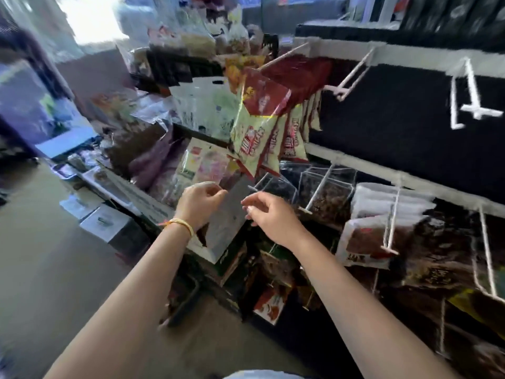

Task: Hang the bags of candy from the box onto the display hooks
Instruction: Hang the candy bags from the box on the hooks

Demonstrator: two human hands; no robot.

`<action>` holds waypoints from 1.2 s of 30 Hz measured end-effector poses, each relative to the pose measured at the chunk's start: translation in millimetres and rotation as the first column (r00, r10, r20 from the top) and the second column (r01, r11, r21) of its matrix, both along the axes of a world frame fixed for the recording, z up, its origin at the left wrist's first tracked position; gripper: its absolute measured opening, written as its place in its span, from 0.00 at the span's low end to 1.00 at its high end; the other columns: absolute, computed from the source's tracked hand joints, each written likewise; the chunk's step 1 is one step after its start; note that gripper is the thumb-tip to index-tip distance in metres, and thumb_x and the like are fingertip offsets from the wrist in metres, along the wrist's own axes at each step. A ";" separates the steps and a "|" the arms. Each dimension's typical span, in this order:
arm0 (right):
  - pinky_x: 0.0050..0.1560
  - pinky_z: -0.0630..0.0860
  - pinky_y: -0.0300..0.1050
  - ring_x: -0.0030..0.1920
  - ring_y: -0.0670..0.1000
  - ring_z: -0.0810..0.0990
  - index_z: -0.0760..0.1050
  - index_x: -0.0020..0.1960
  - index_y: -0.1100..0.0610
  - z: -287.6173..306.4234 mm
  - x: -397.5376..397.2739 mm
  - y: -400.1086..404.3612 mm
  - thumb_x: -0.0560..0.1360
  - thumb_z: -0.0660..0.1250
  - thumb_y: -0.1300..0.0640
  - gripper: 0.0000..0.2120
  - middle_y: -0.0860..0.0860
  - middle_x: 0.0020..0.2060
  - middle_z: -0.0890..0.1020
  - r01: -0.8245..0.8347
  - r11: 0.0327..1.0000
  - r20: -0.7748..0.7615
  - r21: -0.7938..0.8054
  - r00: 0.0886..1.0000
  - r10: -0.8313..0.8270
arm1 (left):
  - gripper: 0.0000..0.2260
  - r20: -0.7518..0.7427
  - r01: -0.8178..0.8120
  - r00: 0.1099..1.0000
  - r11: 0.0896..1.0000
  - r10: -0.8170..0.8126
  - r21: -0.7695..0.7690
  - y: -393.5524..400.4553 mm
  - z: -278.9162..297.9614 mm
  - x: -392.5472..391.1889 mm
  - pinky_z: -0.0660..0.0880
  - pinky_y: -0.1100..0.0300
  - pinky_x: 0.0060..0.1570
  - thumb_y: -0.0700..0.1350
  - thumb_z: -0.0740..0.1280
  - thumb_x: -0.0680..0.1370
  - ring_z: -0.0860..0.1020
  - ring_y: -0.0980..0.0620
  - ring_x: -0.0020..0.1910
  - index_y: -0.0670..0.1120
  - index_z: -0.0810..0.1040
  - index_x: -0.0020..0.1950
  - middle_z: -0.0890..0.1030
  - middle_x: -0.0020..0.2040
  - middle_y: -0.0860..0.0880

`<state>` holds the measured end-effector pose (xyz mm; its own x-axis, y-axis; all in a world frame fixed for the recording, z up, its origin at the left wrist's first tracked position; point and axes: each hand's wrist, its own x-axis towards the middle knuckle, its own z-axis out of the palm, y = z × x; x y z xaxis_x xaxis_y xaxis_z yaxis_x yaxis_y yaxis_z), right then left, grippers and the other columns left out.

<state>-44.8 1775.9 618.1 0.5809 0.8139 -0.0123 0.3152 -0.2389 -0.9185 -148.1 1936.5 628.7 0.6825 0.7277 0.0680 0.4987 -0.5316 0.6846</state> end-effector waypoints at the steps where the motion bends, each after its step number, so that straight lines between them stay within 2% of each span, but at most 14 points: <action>1: 0.54 0.81 0.59 0.50 0.51 0.84 0.79 0.53 0.50 -1.5 -1.0 13.6 0.80 0.65 0.59 0.07 0.48 0.48 0.84 -0.003 1.000 -0.021 -0.001 1.000 0.003 | 0.11 -0.005 0.008 1.000 1.000 -0.008 -0.007 15.3 -1.7 4.9 0.74 0.54 0.45 0.47 0.70 0.77 0.81 0.42 0.44 0.50 0.78 0.34 0.81 0.34 0.48; 4: 0.54 0.82 0.59 0.50 0.54 0.85 0.79 0.53 0.50 -1.4 -6.0 56.7 0.79 0.64 0.59 0.08 0.51 0.50 0.84 0.021 0.999 -0.080 0.026 0.997 -0.019 | 0.11 0.049 0.001 0.999 1.000 -0.002 0.017 67.2 -9.1 20.0 0.74 0.52 0.45 0.50 0.68 0.73 0.80 0.42 0.44 0.43 0.84 0.42 0.84 0.41 0.41; 6: 0.58 0.81 0.51 0.54 0.53 0.84 0.79 0.60 0.56 -0.1 -11.9 88.1 0.81 0.64 0.63 0.10 0.53 0.55 0.83 0.039 0.999 -0.076 0.022 0.996 -0.037 | 0.10 0.119 -0.037 0.992 0.999 0.035 0.019 106.2 -14.2 32.2 0.76 0.53 0.50 0.48 0.68 0.72 0.81 0.43 0.47 0.44 0.85 0.47 0.85 0.45 0.42; 8: 0.62 0.75 0.41 0.61 0.50 0.79 0.75 0.67 0.58 4.0 -17.4 121.0 0.80 0.65 0.62 0.15 0.53 0.61 0.79 0.063 0.998 0.048 -0.018 0.997 -0.062 | 0.11 0.145 -0.054 0.988 0.999 0.054 -0.008 143.2 -20.1 46.9 0.73 0.54 0.57 0.44 0.68 0.75 0.79 0.41 0.55 0.44 0.83 0.55 0.83 0.53 0.41; 10: 0.63 0.69 0.34 0.67 0.51 0.72 0.67 0.74 0.58 8.1 -20.9 154.0 0.80 0.66 0.59 0.24 0.54 0.67 0.72 0.124 0.990 0.108 -0.058 0.987 -0.118 | 0.21 0.075 -0.053 0.995 0.994 0.061 -0.096 175.6 -25.3 60.3 0.68 0.54 0.65 0.45 0.71 0.75 0.74 0.40 0.63 0.42 0.75 0.67 0.76 0.62 0.38; 13: 0.67 0.64 0.34 0.73 0.54 0.63 0.55 0.79 0.58 12.4 -20.4 197.4 0.79 0.66 0.57 0.33 0.56 0.71 0.62 0.421 0.902 0.071 -0.098 0.907 -0.415 | 0.34 -0.084 -0.015 0.996 0.971 -0.005 -0.240 211.2 -31.5 70.8 0.65 0.50 0.71 0.53 0.74 0.72 0.68 0.39 0.69 0.42 0.67 0.73 0.71 0.68 0.38; 16: 0.76 0.58 0.47 0.75 0.59 0.58 0.51 0.80 0.61 9.3 -12.6 225.6 0.77 0.67 0.55 0.38 0.61 0.74 0.60 0.692 0.703 0.119 -0.163 0.721 -0.682 | 0.31 -0.024 0.041 0.998 0.933 -0.053 -0.358 243.5 -41.8 76.3 0.74 0.47 0.64 0.60 0.67 0.62 0.77 0.42 0.62 0.48 0.76 0.62 0.79 0.61 0.44; 19: 0.75 0.62 0.52 0.75 0.60 0.64 0.55 0.79 0.62 -0.7 -5.5 232.5 0.75 0.70 0.54 0.39 0.61 0.73 0.65 0.816 0.553 0.162 -0.168 0.576 -0.801 | 0.16 0.129 0.149 0.987 0.850 -0.097 -0.505 258.1 -45.8 78.9 0.81 0.45 0.52 0.56 0.72 0.62 0.84 0.44 0.49 0.49 0.80 0.45 0.85 0.48 0.46; 22: 0.54 0.75 0.45 0.59 0.57 0.79 0.67 0.69 0.59 -6.7 -9.0 233.4 0.74 0.70 0.60 0.25 0.54 0.55 0.79 0.898 0.439 0.003 -0.032 0.439 -0.899 | 0.04 0.215 0.298 0.954 0.736 -0.209 -0.608 256.3 -28.9 72.3 0.81 0.55 0.39 0.44 0.76 0.73 0.84 0.47 0.40 0.46 0.83 0.45 0.85 0.43 0.45; 24: 0.46 0.75 0.44 0.51 0.54 0.82 0.73 0.57 0.57 -8.9 -13.9 233.0 0.73 0.70 0.62 0.13 0.50 0.46 0.81 0.929 0.367 -0.088 0.042 0.369 -0.925 | 0.09 0.263 0.395 0.917 0.609 -0.299 -0.687 259.4 -25.2 68.7 0.80 0.58 0.34 0.43 0.75 0.75 0.85 0.49 0.38 0.41 0.84 0.52 0.86 0.45 0.43; 26: 0.50 0.82 0.48 0.49 0.52 0.84 0.78 0.48 0.54 -12.3 -18.1 231.7 0.73 0.72 0.62 0.06 0.48 0.42 0.84 0.918 0.389 -0.223 0.077 0.396 -0.891 | 0.12 0.267 0.476 0.863 0.516 -0.428 -0.712 264.5 -22.7 63.3 0.83 0.55 0.41 0.44 0.75 0.75 0.86 0.47 0.44 0.41 0.83 0.56 0.87 0.49 0.42; 28: 0.56 0.82 0.54 0.49 0.51 0.85 0.81 0.44 0.51 -12.8 -22.3 229.7 0.72 0.76 0.60 0.06 0.45 0.40 0.86 0.883 0.462 -0.375 0.084 0.458 -0.806 | 0.11 0.254 0.515 0.821 0.470 -0.511 -0.717 269.2 -24.0 60.0 0.83 0.49 0.50 0.44 0.75 0.75 0.85 0.43 0.50 0.43 0.83 0.56 0.87 0.50 0.43; 31: 0.62 0.78 0.63 0.54 0.59 0.85 0.83 0.42 0.52 -8.6 -28.4 224.6 0.69 0.78 0.61 0.05 0.54 0.47 0.87 0.822 0.560 -0.520 0.106 0.526 -0.673 | 0.08 0.317 0.544 0.810 0.430 -0.493 -0.721 269.6 -22.2 55.9 0.81 0.42 0.56 0.44 0.75 0.74 0.84 0.38 0.53 0.43 0.84 0.51 0.87 0.49 0.42; 36: 0.44 0.83 0.46 0.44 0.52 0.87 0.84 0.47 0.57 23.8 -39.5 228.9 0.68 0.73 0.62 0.08 0.53 0.43 0.88 0.708 0.659 -0.572 0.252 0.659 -0.489 | 0.17 0.520 0.609 0.793 0.375 -0.318 -0.699 274.2 -4.0 38.2 0.81 0.42 0.52 0.51 0.80 0.65 0.85 0.41 0.46 0.45 0.85 0.48 0.86 0.48 0.40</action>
